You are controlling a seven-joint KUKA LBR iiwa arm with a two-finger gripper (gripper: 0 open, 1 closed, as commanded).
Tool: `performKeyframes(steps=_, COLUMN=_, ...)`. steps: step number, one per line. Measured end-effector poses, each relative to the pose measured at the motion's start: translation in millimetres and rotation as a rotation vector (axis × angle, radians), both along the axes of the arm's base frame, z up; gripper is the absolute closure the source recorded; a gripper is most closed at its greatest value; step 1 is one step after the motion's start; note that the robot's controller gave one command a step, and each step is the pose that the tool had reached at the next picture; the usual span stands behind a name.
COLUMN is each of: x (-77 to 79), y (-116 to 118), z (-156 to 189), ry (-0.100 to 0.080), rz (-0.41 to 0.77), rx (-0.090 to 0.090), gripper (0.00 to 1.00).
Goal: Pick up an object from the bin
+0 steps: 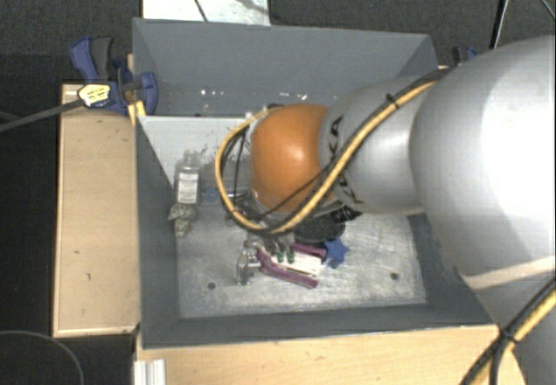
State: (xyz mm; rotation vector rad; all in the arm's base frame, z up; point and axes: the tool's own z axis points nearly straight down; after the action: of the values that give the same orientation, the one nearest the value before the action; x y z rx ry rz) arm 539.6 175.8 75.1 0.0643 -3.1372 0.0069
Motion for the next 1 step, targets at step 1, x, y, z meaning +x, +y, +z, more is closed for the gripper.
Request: performKeyframes(steps=1, x=-11.7, y=-60.6, z=17.2, ry=-0.003, rz=0.368, rx=0.003, gripper=0.0)
